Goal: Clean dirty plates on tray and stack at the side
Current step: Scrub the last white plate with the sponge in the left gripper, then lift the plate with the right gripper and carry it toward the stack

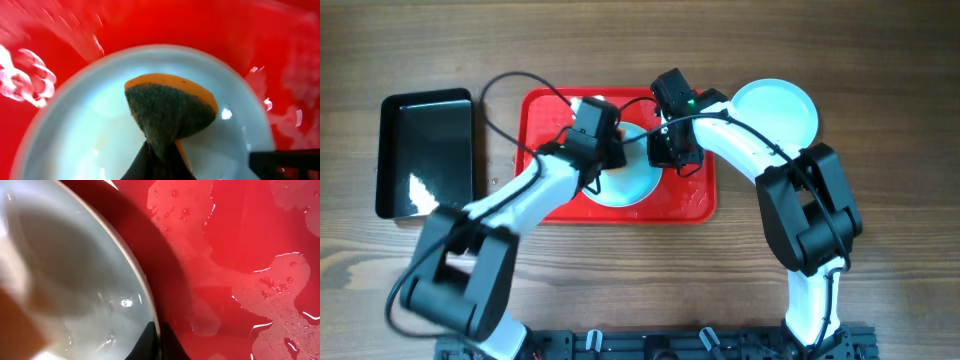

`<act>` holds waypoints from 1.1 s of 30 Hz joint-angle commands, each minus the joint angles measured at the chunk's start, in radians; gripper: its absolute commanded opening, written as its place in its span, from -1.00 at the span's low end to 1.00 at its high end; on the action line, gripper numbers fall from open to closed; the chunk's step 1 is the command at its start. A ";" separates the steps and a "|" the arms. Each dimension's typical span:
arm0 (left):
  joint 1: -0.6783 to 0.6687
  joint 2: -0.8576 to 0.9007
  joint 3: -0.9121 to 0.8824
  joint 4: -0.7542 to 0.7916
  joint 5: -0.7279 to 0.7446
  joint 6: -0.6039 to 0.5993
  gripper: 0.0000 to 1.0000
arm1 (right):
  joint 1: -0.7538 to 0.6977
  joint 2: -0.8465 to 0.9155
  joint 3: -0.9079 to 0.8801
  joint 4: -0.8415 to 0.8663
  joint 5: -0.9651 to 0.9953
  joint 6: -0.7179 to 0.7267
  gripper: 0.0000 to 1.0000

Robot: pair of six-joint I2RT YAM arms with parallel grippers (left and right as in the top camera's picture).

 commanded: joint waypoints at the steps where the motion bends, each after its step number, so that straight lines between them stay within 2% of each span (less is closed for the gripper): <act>1: 0.001 0.076 -0.006 0.039 0.138 -0.047 -0.92 | -0.003 0.040 0.001 -0.006 0.048 -0.006 -0.91; 5: 0.003 0.092 -0.006 0.010 0.069 -0.015 -0.92 | -0.003 0.040 0.001 -0.008 0.048 -0.006 -0.91; 9: 0.014 0.091 -0.006 -0.066 -0.143 0.024 -0.92 | -0.003 0.040 0.001 -0.021 0.049 -0.008 -0.92; 12: 0.031 0.087 -0.006 -0.121 -0.238 0.089 -0.92 | -0.003 0.040 0.001 -0.026 0.060 -0.016 -0.91; 17: 0.061 0.061 -0.006 -0.223 -0.465 0.093 -0.92 | -0.003 0.040 0.001 -0.026 0.072 -0.018 -0.91; 21: 0.064 0.018 -0.006 -0.249 -0.578 0.093 -0.92 | -0.003 0.040 0.001 -0.026 0.071 -0.018 -0.91; 25: 0.055 -0.066 -0.006 -0.247 -0.632 0.092 -0.92 | -0.003 0.040 0.002 -0.028 0.072 -0.040 -0.91; 33: 0.053 -0.261 -0.006 -0.270 -0.610 0.081 -0.92 | -0.004 0.037 0.082 -0.108 0.107 -0.049 -0.91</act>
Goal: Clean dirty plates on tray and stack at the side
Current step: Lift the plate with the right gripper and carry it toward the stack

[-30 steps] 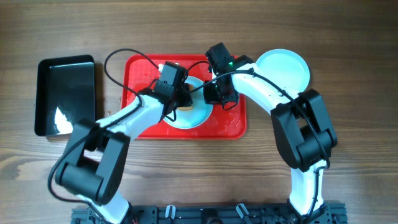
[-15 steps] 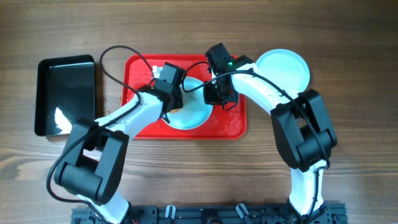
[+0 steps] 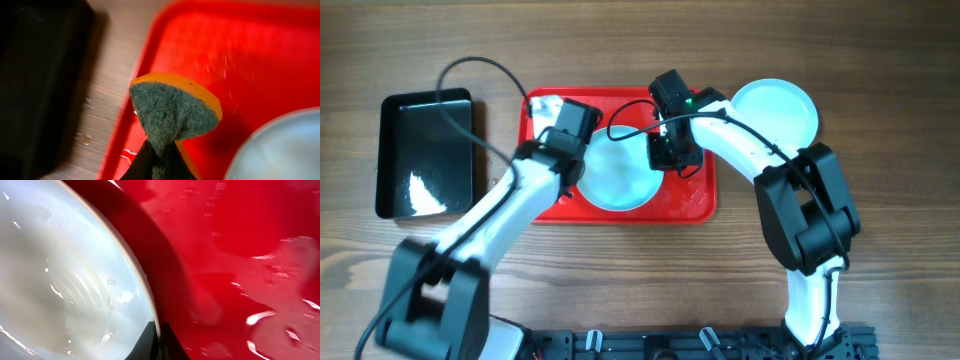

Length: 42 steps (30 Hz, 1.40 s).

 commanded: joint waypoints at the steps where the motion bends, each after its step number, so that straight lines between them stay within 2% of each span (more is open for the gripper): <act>1: 0.003 -0.110 -0.006 -0.027 -0.034 0.001 -0.92 | -0.008 0.031 0.081 -0.059 0.111 -0.024 -0.91; 7: 0.003 -0.123 -0.006 -0.098 0.164 0.001 -0.92 | -0.008 0.026 0.310 -0.258 0.256 -0.051 -0.91; 11: 0.003 -0.113 -0.006 -0.098 0.315 0.002 -0.92 | -0.001 0.012 0.487 -0.418 0.449 -0.050 -0.92; 17: 0.003 -0.092 -0.006 -0.099 0.344 0.002 -0.92 | 0.063 -0.017 0.634 -0.584 0.834 -0.051 -0.91; 23: 0.004 -0.072 -0.006 -0.099 0.344 0.001 -0.92 | 0.160 -0.041 0.638 -0.689 1.170 -0.050 -0.91; 33: 0.052 -0.072 -0.006 -0.126 0.367 0.001 -0.92 | 0.245 -0.041 0.637 -0.742 1.312 -0.046 -0.91; 42: 0.061 -0.072 -0.006 -0.126 0.413 0.001 -0.92 | 0.251 -0.041 0.637 -0.753 1.307 -0.012 -0.91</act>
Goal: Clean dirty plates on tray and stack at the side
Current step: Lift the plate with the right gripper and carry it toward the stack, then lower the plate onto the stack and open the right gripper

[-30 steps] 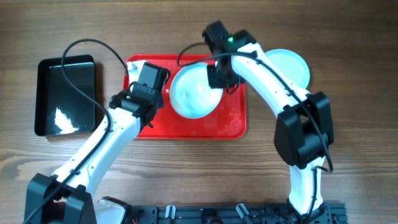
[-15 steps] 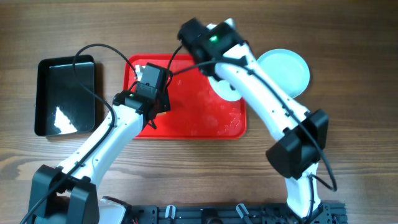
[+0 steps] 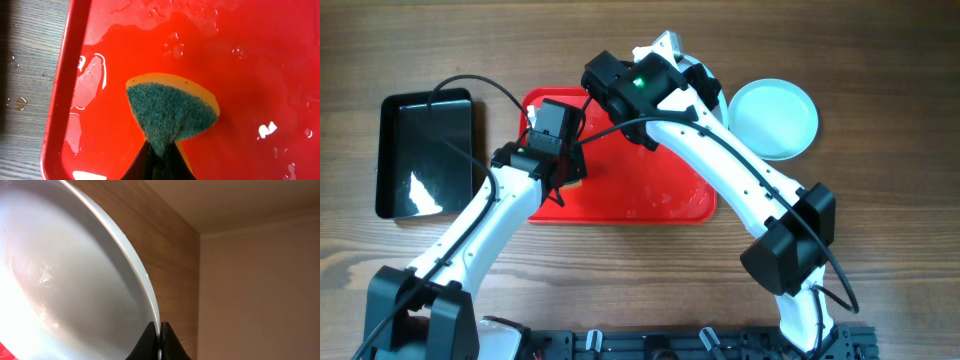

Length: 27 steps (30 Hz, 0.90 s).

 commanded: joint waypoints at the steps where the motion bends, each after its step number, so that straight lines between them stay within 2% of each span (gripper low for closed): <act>1: 0.005 0.007 -0.005 0.003 0.028 0.001 -0.92 | 0.003 -0.036 0.024 -0.007 0.034 0.052 -0.92; 7: 0.005 0.007 -0.005 0.003 0.034 0.001 -0.92 | -0.022 -0.036 0.024 0.030 -0.100 0.107 -0.91; 10: 0.005 0.007 -0.005 -0.001 0.034 0.002 -0.92 | -0.077 -0.036 0.024 0.072 -0.233 0.114 -0.92; 18: 0.005 0.007 -0.005 -0.008 0.033 0.002 -0.92 | -0.328 -0.036 0.022 0.187 -0.915 0.097 -0.91; 23: 0.005 0.007 -0.005 -0.019 0.033 0.002 -0.92 | -0.512 -0.036 0.019 0.252 -1.361 -0.055 -0.91; 27: 0.005 0.007 -0.005 -0.019 0.033 0.002 -0.92 | -0.625 -0.036 0.015 0.245 -1.427 -0.080 -0.91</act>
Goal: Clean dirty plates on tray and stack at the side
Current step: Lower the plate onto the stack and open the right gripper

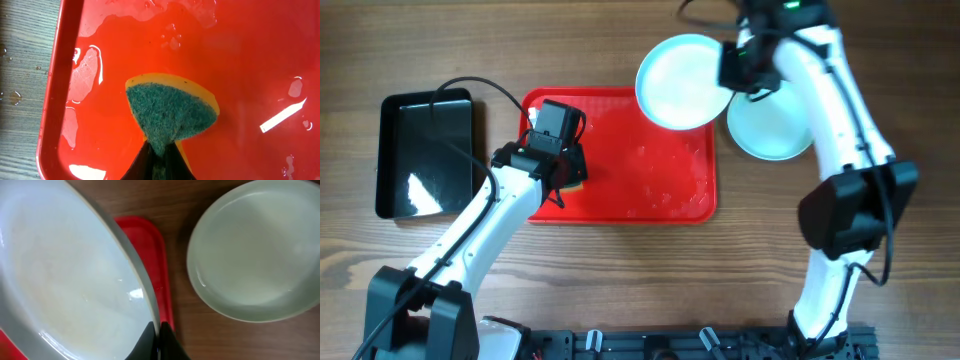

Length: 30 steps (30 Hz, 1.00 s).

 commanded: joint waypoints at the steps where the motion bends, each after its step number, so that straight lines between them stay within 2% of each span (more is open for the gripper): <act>1: 0.005 0.007 -0.005 0.001 0.011 0.002 -0.92 | -0.093 -0.036 0.013 -0.014 -0.210 -0.066 -0.91; 7: 0.005 0.007 -0.005 0.002 0.011 0.002 -0.92 | -0.233 -0.036 -0.048 -0.029 -0.034 -0.067 -0.91; 16: 0.005 0.007 -0.005 0.010 0.011 0.002 -0.92 | -0.379 -0.035 -0.212 0.061 -0.019 -0.065 -0.91; 30: 0.005 0.007 -0.005 0.027 0.012 0.002 -0.92 | -0.405 -0.035 -0.424 0.256 0.000 -0.064 -0.91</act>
